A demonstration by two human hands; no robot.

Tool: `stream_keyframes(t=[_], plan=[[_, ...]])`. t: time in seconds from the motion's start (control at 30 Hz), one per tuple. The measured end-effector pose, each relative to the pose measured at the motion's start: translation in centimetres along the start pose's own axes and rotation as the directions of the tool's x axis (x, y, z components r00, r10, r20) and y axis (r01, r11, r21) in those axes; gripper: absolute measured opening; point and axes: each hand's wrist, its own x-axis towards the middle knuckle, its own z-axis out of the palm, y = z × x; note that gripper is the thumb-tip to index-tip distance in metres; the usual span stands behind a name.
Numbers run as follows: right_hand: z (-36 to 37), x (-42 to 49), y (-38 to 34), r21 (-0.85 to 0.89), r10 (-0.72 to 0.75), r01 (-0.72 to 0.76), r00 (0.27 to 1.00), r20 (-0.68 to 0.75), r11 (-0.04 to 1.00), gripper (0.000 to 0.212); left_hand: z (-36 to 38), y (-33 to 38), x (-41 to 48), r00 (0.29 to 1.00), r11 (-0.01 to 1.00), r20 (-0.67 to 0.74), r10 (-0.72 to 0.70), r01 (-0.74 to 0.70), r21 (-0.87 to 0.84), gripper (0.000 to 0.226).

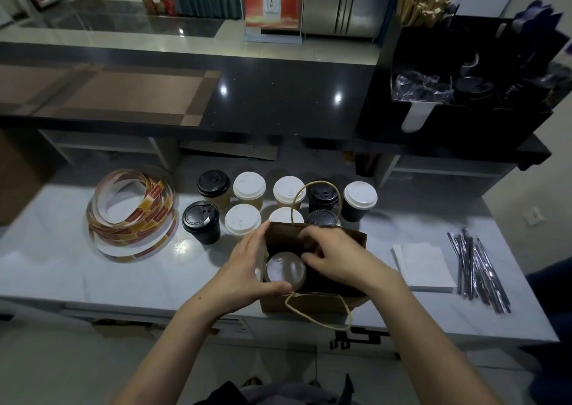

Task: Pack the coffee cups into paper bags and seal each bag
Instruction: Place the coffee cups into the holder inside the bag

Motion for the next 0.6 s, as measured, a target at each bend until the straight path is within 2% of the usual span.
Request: stream_keyframes(t=[0.07, 0.17, 0.33, 0.43, 0.6], plan=[[-1.3, -0.9, 0.0, 0.061, -0.098, 0.11, 0.98, -0.172, 0.992, 0.019, 0.0, -0.1, 0.0, 1.0, 1.0, 0.005, 0.0, 0.0, -0.008, 0.127], [-3.2, -1.9, -0.3, 0.135, -0.177, 0.245, 0.906, -0.384, 0.96, 0.012, -0.1, -0.1, 0.1, 1.0, 1.0, 0.013, -0.001, 0.002, -0.021, 0.129], [-5.5, -1.7, 0.7, 0.277, -0.077, 0.306, 0.786, -0.614, 0.911, 0.015, 0.0, -0.4, 0.1, 1.0, 1.0, 0.022, 0.005, -0.005, -0.027, 0.131], [-5.9, -0.8, 2.2, 0.348, 0.071, 0.211, 0.758, -0.648, 0.913, 0.017, 0.0, -0.4, 0.1, 1.0, 0.999, 0.028, -0.009, 0.009, -0.033, 0.131], [-5.0, 2.9, 7.9, 0.346, 0.305, -0.104, 0.741, -0.598, 0.932, 0.011, 0.1, -0.5, 0.1, 0.999, 0.999, 0.035, -0.017, 0.018, -0.029, 0.134]])
